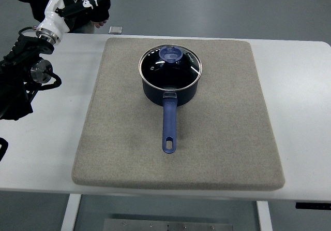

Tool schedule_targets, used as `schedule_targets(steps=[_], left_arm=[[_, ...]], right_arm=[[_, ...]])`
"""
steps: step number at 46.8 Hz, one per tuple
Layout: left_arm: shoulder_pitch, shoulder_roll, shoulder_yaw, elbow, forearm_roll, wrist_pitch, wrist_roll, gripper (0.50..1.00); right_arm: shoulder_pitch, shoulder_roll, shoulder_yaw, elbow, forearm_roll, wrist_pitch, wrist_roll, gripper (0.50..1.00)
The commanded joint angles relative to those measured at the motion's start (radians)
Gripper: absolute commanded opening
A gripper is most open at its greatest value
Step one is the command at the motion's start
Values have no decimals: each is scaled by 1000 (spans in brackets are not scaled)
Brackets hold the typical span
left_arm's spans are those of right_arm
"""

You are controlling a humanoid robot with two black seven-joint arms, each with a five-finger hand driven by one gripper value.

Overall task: Open pot lid and place left with left hand
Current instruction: 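Move the left hand over the glass lid of the navy saucepan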

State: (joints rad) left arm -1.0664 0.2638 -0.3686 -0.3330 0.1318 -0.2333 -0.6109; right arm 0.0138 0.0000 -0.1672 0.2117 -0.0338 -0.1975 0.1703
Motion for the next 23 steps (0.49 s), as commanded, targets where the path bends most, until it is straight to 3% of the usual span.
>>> schedule_targets(steps=[1,23], left_arm=[[0,0,0,-3,6,0,0,994],[-15,11,20,-9,23,-9,0,994]], right_arm=[[0,0,0,0,0,0,0,917],[0,0,0,0,0,1,0,917]])
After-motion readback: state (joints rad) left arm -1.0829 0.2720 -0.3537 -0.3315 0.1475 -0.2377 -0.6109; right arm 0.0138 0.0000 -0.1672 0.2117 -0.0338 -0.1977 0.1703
